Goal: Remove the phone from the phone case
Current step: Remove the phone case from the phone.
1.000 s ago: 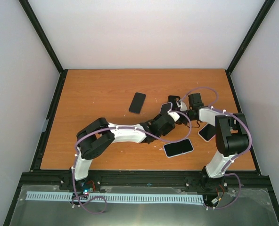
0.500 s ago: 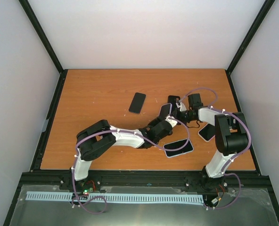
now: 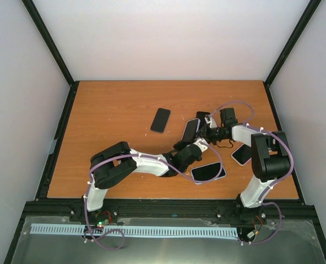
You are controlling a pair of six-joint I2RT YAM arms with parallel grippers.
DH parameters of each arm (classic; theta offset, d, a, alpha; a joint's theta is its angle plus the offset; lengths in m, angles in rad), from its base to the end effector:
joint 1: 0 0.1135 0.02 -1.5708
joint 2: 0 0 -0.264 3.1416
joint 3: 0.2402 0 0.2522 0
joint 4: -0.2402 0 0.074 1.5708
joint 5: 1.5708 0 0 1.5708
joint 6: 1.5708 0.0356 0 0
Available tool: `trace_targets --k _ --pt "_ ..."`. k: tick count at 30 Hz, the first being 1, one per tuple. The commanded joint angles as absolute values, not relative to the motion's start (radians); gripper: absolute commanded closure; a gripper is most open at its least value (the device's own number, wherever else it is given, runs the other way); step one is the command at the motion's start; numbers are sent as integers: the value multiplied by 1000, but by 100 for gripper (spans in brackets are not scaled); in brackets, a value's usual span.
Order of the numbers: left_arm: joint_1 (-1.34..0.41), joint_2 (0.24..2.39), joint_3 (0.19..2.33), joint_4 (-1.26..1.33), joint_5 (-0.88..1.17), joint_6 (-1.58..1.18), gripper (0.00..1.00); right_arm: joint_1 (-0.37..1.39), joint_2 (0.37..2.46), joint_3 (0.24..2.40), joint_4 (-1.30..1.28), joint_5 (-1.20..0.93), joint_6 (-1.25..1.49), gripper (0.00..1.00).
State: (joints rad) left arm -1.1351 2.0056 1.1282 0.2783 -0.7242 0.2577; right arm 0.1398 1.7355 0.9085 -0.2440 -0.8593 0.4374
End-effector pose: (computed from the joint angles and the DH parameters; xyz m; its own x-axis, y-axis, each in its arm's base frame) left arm 0.1974 -0.3681 0.1461 -0.1159 0.7013 -0.7034 0.4940 0.6550 0.5717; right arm 0.3130 0.0713 0.1489 -0.9781 0.1417 -0.1526 -0.0399 0.5917 0.8052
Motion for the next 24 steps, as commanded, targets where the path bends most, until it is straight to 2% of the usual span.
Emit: trace_targets --k 1,6,18,24 --pt "-1119 1970 1113 364 -835 307 85 133 1730 926 -259 -914 422 97" --pt "-1114 1949 1118 362 -837 288 99 133 1730 931 -261 -917 417 97" --pt "-1003 1702 1058 259 -671 -9 100 133 1713 936 -282 -844 366 97" --pt "-986 1633 1026 265 -679 -71 100 133 1720 946 -308 -775 333 97"
